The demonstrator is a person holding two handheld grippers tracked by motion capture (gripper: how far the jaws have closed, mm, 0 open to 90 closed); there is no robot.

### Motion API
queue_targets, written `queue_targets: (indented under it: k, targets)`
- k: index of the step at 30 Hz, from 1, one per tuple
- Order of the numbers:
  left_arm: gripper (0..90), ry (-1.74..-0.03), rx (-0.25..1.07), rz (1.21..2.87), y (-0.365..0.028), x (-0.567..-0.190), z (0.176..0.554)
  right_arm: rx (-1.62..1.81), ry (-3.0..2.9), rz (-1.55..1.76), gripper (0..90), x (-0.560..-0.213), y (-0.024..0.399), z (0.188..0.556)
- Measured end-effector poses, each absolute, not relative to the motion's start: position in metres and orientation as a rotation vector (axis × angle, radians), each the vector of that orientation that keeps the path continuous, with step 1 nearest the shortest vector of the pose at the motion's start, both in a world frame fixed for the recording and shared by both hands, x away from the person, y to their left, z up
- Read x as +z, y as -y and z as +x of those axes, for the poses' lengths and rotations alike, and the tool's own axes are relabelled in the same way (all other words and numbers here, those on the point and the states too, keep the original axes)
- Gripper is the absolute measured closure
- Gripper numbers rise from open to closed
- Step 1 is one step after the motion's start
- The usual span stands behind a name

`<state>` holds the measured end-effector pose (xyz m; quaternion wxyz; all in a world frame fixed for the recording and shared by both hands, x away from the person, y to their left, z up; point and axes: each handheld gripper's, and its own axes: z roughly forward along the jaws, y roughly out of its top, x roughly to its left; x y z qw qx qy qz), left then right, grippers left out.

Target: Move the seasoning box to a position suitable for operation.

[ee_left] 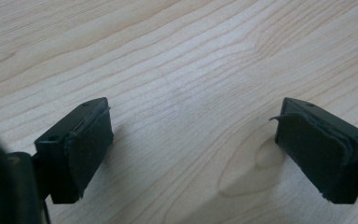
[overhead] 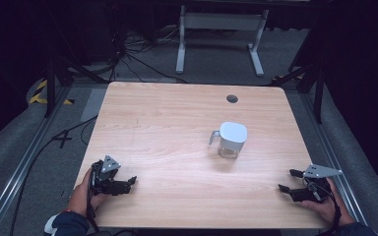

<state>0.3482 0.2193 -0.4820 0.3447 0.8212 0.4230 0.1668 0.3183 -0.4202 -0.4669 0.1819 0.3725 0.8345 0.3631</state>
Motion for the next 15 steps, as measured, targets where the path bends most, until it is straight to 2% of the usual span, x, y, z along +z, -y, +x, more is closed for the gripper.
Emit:
queue_targets:
  k: [3,10,15]
  targets:
    - [5.5,-1.090,0.422,2.146,-0.2179,-0.4821,0.3493,1.025,-2.351,1.055,20.2,-0.4670,0.4201,0.3177]
    - [5.5,-1.033,0.390,2.183,-0.2202,-0.4809,0.3507,1.022,-2.351,1.058,20.0,-0.4669,0.4199,0.3180]
    - [11.7,-0.978,0.398,2.245,-0.2125,-0.4749,0.3540,1.024,-2.351,1.062,20.0,-0.4669,0.4196,0.3182]
